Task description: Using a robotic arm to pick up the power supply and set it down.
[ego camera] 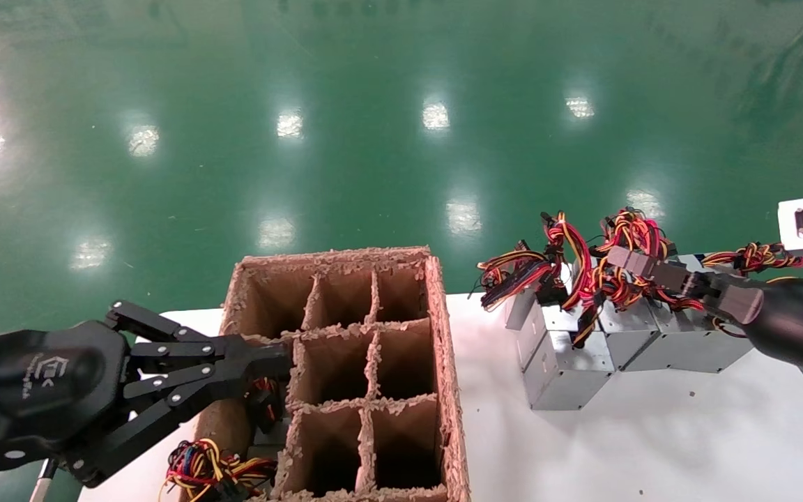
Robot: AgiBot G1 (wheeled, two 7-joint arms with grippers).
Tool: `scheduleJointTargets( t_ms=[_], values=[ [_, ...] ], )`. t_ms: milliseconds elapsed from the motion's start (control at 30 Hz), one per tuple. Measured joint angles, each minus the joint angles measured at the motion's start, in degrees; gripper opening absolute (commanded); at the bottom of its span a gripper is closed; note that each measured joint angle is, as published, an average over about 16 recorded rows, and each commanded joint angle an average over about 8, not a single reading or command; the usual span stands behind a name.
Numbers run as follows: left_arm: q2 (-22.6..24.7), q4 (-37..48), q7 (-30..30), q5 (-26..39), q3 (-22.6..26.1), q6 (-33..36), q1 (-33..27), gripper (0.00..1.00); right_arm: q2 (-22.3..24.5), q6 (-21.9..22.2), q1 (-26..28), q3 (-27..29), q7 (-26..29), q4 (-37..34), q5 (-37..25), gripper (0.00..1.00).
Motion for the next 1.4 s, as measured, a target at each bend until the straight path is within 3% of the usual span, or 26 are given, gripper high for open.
scheduleJointTargets(
  t_ms=[67,100,700,1100,1400],
  values=[
    [0.0,0.0,0.0,0.0,0.0,0.0,0.0,0.0,0.1,0.26,0.08,-0.18,0.21,0.35,-0.36,0.94],
    [0.0,0.0,0.0,0.0,0.0,0.0,0.0,0.0,0.17,0.39,0.13,-0.28,0.33,0.55,-0.56,1.0],
    [0.0,0.0,0.0,0.0,0.0,0.0,0.0,0.0,1.69,3.24,1.7,-0.98,0.27,7.06,-4.2,1.0],
    [0.0,0.0,0.0,0.0,0.0,0.0,0.0,0.0,-2.94,5.65,1.54,2.72,-5.23,7.38,0.02,1.0],
    [0.0,0.0,0.0,0.0,0.0,0.0,0.0,0.0,-4.64,2.94,1.19,4.28,-8.96,7.84,1.69,1.0]
  ],
)
